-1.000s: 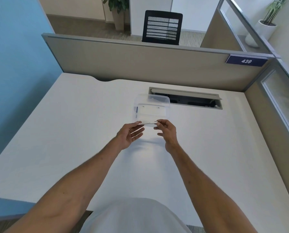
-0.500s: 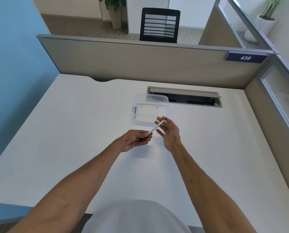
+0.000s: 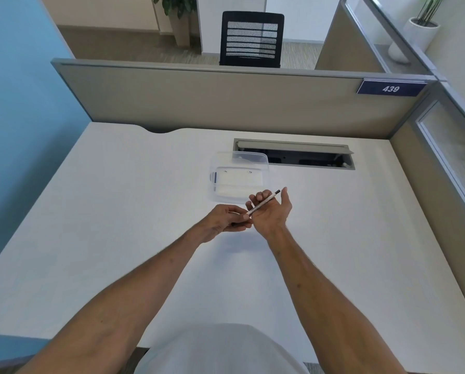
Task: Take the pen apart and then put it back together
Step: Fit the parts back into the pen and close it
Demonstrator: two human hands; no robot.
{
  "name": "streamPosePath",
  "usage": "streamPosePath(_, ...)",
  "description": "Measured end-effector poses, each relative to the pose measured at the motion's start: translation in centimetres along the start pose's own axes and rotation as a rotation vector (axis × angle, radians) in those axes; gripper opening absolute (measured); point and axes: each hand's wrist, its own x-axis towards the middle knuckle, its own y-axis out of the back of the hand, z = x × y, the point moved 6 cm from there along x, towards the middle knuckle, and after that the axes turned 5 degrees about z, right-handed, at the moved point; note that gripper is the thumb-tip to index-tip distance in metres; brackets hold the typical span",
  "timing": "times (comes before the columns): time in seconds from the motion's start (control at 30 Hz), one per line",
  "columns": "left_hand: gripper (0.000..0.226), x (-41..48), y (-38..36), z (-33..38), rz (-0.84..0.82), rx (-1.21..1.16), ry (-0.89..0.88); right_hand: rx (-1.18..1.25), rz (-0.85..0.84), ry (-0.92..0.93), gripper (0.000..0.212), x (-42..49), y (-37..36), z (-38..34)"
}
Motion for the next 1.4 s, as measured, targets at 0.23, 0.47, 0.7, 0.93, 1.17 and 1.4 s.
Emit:
streamPosePath(0.23,0.045,-0.7,-0.7,-0.2,-0.089,0.097,0.002,-0.050,-0.009,0.045,0.059,0.3,0.2,-0.6)
streamPosePath(0.47,0.041,-0.9,-1.6,0.4,-0.139,0.083,-0.034,-0.015,0.062,0.077,0.048,0.4,0.0,-1.2)
streamPosePath(0.7,0.040,-0.7,-1.8,0.9,-0.140,0.090,-0.040,0.020,0.071,0.102,0.044,0.6,0.1,-1.8)
streamPosePath(0.93,0.040,-0.7,-1.8,0.8,-0.139,0.083,-0.037,0.011,0.080,0.107,0.041,0.6,0.2,-1.8)
streamPosePath(1.17,0.040,-0.8,-1.7,0.5,-0.133,0.088,-0.023,0.007,0.063,0.091,0.039,0.5,0.3,-1.5)
streamPosePath(1.4,0.041,-0.8,-1.0,0.6,-0.086,0.089,-0.046,-0.047,0.028,0.056,0.058,0.2,-0.1,-1.4)
